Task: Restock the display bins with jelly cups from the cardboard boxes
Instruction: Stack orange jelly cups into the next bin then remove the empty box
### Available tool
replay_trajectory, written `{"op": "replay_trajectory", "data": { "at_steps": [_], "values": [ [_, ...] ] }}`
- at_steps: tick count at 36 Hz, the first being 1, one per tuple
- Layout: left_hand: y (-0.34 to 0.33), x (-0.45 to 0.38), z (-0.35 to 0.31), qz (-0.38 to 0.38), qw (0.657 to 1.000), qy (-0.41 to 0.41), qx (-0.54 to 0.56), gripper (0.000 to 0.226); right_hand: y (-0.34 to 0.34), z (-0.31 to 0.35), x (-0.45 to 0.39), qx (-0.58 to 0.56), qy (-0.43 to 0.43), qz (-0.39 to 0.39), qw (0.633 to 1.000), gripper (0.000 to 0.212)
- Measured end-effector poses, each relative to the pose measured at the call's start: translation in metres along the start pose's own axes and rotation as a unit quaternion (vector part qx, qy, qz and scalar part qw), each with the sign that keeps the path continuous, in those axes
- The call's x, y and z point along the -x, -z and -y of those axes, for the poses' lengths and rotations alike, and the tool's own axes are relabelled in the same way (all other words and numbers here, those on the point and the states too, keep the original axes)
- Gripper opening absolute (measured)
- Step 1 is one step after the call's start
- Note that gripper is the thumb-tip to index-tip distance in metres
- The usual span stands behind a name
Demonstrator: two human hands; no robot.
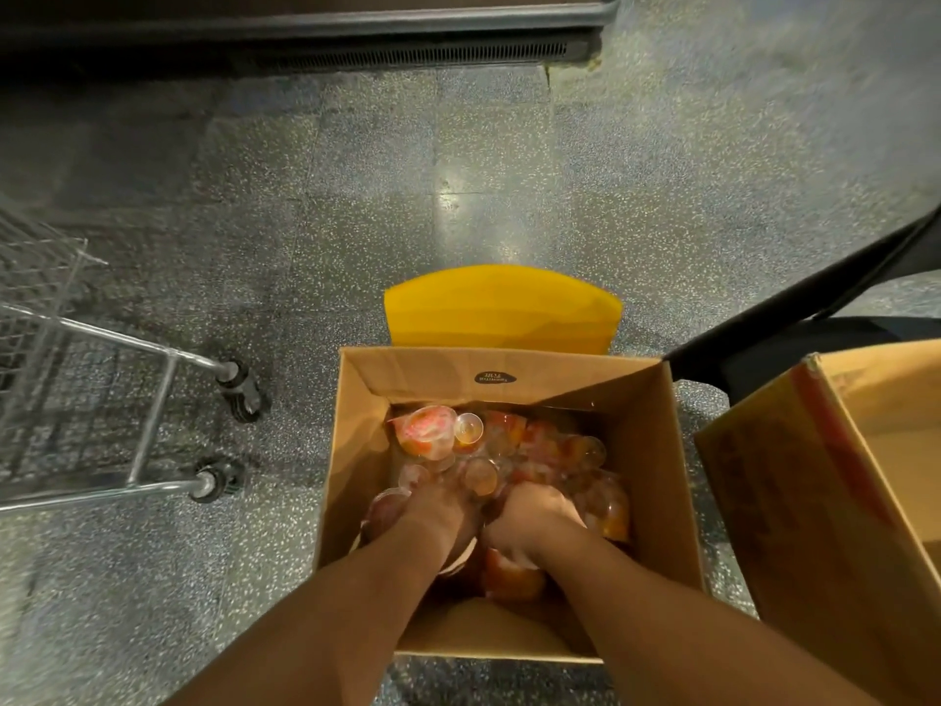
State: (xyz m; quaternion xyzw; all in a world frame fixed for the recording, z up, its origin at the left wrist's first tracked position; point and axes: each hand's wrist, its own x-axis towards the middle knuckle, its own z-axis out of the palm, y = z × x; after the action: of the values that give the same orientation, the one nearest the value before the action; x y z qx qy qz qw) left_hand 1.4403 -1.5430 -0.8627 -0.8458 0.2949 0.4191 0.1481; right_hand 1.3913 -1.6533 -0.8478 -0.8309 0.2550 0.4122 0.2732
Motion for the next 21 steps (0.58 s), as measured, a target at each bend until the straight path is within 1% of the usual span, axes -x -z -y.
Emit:
{"op": "replay_trajectory", "data": {
  "at_steps": [1, 2, 4, 5, 6, 7, 8, 11, 12, 13, 14, 15, 16, 19, 20, 21],
  "values": [
    [0.002, 0.002, -0.004, 0.001, 1.000, 0.002, 0.007, 0.054, 0.002, -0.003, 0.001, -0.004, -0.001, -0.002, 1.000, 0.011],
    [0.003, 0.002, -0.007, 0.019, 0.999, 0.006, -0.025, 0.056, 0.004, -0.005, 0.003, -0.013, -0.001, 0.000, 1.000, 0.012],
    [0.008, 0.003, -0.011, 0.029, 0.999, 0.003, -0.041, 0.057, 0.001, -0.009, 0.008, -0.023, -0.001, -0.003, 1.000, 0.014],
    [0.014, 0.009, -0.013, 0.032, 0.999, 0.006, -0.026, 0.056, -0.001, -0.011, 0.010, -0.029, 0.000, -0.004, 1.000, 0.015],
    [0.020, 0.017, -0.016, 0.027, 0.998, 0.034, 0.034, 0.053, -0.003, -0.013, 0.012, -0.038, 0.000, -0.007, 0.999, 0.020],
    [0.023, 0.022, -0.017, 0.023, 0.996, 0.052, 0.071, 0.050, -0.005, -0.015, 0.013, -0.041, -0.003, -0.012, 0.999, 0.026],
    [0.024, 0.026, -0.014, 0.023, 0.994, 0.052, 0.090, 0.047, -0.005, -0.015, 0.016, -0.039, -0.002, -0.013, 0.999, 0.031],
    [0.017, 0.023, -0.003, 0.069, 0.994, 0.019, 0.077, 0.038, -0.007, -0.015, 0.020, 0.013, 0.018, 0.010, 1.000, 0.043],
    [0.015, 0.021, 0.002, 0.077, 0.992, 0.020, 0.098, 0.037, -0.009, -0.015, 0.021, 0.026, 0.023, 0.010, 0.999, 0.047],
    [0.015, 0.022, 0.005, 0.099, 0.988, 0.002, 0.115, 0.038, -0.011, -0.014, 0.022, 0.022, 0.017, 0.008, 1.000, 0.051],
    [0.016, 0.018, 0.008, 0.100, 0.986, -0.017, 0.130, 0.040, -0.014, -0.014, 0.022, 0.022, 0.015, 0.001, 1.000, 0.054],
    [0.016, 0.018, 0.011, 0.088, 0.984, -0.015, 0.155, 0.041, -0.016, -0.014, 0.022, 0.024, 0.019, -0.001, 1.000, 0.056],
    [0.016, 0.012, 0.013, 0.079, 0.983, -0.007, 0.166, 0.041, -0.017, -0.013, 0.022, 0.028, 0.027, -0.004, 0.999, 0.058],
    [0.017, 0.007, 0.017, 0.077, 0.968, 0.084, 0.224, 0.039, -0.016, -0.010, 0.021, 0.028, 0.031, -0.015, 0.999, 0.057],
    [0.018, 0.008, 0.018, 0.078, 0.963, 0.100, 0.240, 0.040, -0.013, -0.009, 0.022, 0.027, 0.035, -0.025, 0.999, 0.059],
    [0.023, 0.014, 0.020, 0.075, 0.962, 0.085, 0.250, 0.040, -0.010, -0.008, 0.024, 0.022, 0.032, -0.034, 0.999, 0.060]
  ]
}}
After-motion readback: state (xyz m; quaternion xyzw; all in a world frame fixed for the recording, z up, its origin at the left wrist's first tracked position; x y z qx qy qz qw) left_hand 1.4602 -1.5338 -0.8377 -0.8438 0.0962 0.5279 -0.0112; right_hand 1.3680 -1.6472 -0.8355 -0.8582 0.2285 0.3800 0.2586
